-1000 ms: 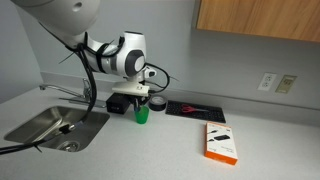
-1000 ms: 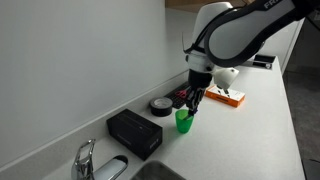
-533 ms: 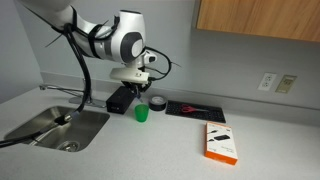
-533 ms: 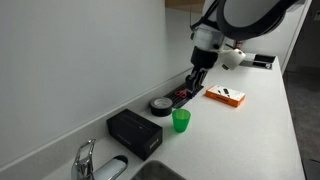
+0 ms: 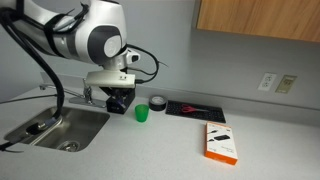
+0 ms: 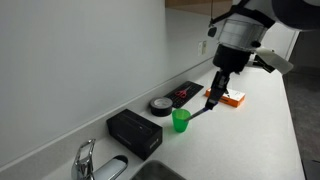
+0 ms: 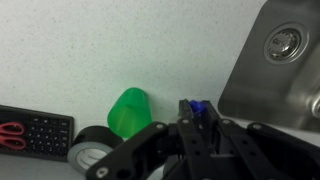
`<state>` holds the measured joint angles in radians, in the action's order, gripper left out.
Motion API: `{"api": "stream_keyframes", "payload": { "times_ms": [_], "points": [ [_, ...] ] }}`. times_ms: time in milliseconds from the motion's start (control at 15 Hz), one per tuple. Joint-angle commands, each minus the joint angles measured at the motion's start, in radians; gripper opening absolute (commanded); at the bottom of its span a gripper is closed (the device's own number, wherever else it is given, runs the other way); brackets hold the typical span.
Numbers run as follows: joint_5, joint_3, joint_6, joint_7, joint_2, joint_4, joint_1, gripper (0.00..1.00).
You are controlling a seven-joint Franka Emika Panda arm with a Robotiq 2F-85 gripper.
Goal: Take the blue pen out of the green cup
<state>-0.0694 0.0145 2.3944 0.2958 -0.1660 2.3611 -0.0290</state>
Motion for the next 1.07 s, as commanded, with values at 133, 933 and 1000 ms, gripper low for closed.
{"api": "stream_keyframes", "payload": {
  "times_ms": [133, 933, 1000],
  "points": [
    [0.052, 0.009, 0.114, -0.018, 0.025, 0.111, 0.01, 0.04],
    [0.066, 0.016, 0.156, -0.078, 0.305, 0.017, -0.002, 0.56],
    [0.068, 0.017, 0.148, -0.081, 0.306, 0.012, -0.002, 0.65]
  ]
}}
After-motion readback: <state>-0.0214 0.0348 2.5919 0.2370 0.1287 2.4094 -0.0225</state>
